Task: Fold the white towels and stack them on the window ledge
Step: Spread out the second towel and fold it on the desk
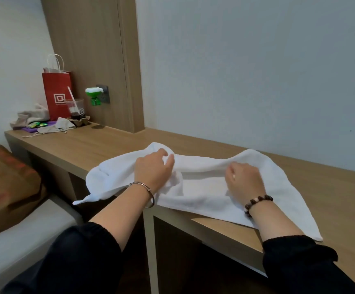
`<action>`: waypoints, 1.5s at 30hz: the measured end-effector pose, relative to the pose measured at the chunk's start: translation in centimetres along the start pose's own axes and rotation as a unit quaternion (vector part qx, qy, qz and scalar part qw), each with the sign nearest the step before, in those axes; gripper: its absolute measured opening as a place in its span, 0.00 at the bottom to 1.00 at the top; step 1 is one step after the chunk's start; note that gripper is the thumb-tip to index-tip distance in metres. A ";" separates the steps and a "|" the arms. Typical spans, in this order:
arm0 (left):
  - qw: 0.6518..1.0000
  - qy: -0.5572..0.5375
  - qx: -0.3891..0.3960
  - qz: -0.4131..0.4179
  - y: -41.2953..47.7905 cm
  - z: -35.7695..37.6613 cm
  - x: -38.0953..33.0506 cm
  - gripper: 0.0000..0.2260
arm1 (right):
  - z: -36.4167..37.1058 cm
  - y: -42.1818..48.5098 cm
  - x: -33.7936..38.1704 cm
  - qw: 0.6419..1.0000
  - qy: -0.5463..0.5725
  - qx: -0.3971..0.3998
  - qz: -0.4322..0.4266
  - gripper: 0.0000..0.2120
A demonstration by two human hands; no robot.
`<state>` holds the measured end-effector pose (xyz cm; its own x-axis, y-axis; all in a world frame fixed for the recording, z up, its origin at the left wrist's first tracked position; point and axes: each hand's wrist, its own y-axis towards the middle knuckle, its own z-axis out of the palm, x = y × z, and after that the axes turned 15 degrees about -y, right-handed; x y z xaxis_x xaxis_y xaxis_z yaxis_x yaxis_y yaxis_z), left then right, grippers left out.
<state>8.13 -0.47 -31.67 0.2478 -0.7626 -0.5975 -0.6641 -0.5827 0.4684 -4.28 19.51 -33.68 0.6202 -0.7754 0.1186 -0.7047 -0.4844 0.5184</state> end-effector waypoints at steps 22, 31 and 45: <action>0.960 0.125 0.241 0.061 1.5 6.3 0.8 0.26 | -2.7 4.3 0.5 0.941 -0.221 0.257 -0.005 0.18; 0.963 0.130 0.235 0.032 2.6 7.5 0.5 0.28 | 3.6 7.1 -7.3 0.895 -0.172 0.397 0.112 0.31; 0.951 0.161 0.262 0.029 1.8 7.6 -0.4 0.26 | 2.9 6.7 -13.1 0.875 -0.193 0.376 0.236 0.30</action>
<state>1.45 0.87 -35.52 0.3480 -0.8846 -0.3104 -0.9224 -0.3822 0.0551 -18.15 25.26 -34.15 0.1383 -0.9696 -0.2021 -0.9683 -0.0896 -0.2330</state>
